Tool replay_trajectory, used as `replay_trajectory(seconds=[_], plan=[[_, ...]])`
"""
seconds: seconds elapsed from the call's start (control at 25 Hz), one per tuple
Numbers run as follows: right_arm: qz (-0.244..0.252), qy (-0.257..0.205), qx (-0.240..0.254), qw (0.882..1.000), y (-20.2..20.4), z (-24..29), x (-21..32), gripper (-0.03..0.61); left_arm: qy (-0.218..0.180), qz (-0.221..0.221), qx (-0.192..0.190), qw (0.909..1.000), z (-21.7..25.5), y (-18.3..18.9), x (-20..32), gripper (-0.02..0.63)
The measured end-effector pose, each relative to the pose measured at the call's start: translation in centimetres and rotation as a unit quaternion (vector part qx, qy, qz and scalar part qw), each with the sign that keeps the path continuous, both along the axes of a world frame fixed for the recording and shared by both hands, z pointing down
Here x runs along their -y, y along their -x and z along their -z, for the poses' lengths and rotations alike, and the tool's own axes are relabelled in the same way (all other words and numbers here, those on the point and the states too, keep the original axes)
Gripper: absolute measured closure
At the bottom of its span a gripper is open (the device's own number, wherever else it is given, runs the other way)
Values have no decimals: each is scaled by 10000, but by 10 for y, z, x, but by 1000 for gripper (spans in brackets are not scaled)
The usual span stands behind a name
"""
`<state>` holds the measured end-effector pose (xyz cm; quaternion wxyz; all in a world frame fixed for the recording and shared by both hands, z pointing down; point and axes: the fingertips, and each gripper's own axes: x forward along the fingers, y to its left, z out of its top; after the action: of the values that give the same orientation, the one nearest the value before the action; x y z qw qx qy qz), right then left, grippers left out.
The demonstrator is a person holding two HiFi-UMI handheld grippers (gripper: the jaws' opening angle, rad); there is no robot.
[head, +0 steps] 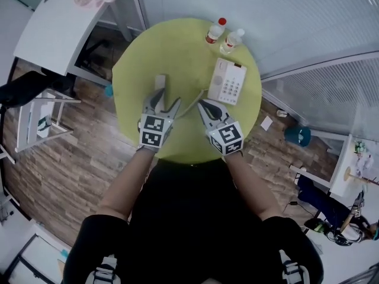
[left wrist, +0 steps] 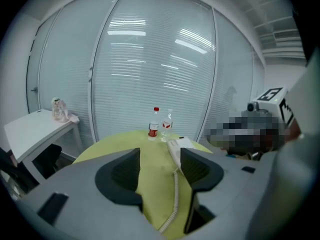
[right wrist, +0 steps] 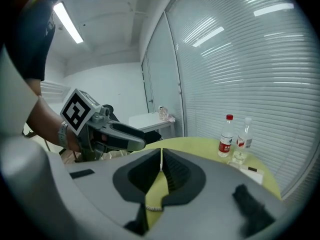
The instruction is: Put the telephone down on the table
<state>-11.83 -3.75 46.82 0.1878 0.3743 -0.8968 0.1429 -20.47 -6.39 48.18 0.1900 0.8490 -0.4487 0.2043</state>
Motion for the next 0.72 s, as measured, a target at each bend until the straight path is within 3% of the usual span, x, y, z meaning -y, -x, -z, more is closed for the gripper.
replay_trajectory(seconds=[0.2,0.52,0.72], plan=[[-55,-114,71,9999,-12,20,-11,558,-403,-346,-262,9982,37,-20,-13,390],[-90,-590,403,9974,-23,80,-20,558,-982,-683,-687,9904,94,-42,-32,539],[-40,-708,611,9956,-24,100,-29,558,-1271,-968,-867,9833,122,-56,-42,595]])
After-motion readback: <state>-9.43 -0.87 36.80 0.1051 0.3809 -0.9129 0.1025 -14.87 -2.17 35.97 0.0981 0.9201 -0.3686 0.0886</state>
